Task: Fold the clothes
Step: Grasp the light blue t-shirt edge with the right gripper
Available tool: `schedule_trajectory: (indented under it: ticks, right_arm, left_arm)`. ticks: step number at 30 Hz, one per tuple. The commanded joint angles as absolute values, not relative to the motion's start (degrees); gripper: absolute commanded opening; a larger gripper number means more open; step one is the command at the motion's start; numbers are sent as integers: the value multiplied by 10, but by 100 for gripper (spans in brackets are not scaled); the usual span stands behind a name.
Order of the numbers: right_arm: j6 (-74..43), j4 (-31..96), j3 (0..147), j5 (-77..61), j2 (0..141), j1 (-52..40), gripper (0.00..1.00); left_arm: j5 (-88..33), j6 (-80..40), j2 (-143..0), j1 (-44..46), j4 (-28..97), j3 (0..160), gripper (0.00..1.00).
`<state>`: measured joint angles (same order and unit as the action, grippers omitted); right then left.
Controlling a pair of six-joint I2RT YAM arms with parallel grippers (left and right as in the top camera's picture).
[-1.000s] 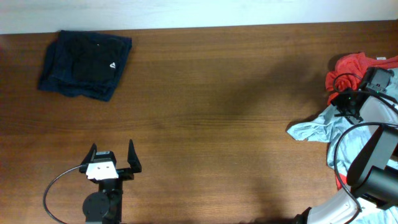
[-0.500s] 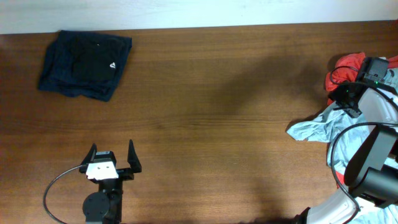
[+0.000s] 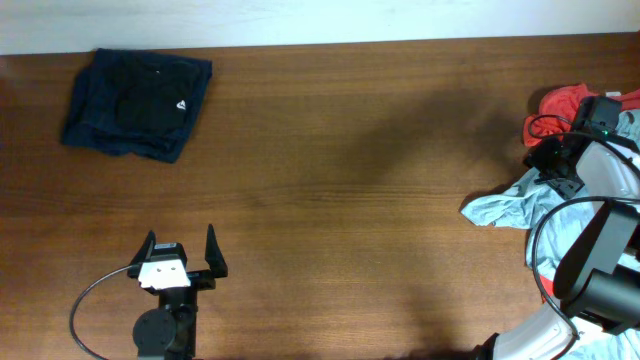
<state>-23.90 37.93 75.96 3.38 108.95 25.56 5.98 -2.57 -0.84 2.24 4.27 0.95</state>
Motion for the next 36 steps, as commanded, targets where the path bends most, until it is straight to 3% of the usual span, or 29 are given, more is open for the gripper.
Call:
schedule_trajectory:
  ticks: [1, 24, 31, 36]
  right_arm:
    - [-245, 384, 758, 32, 1093, 243, 66]
    - [-280, 349, 708, 54, 1109, 206, 66]
    - [-279, 349, 708, 63, 1108, 207, 54]
    - [-268, 352, 711, 67, 1102, 213, 36]
  left_arm:
    - [54, -17, -5, 23, 41, 5, 99]
    - [54, -17, -5, 23, 41, 5, 99]
    - [54, -17, -5, 23, 41, 5, 99]
    - [54, -17, -5, 23, 41, 5, 99]
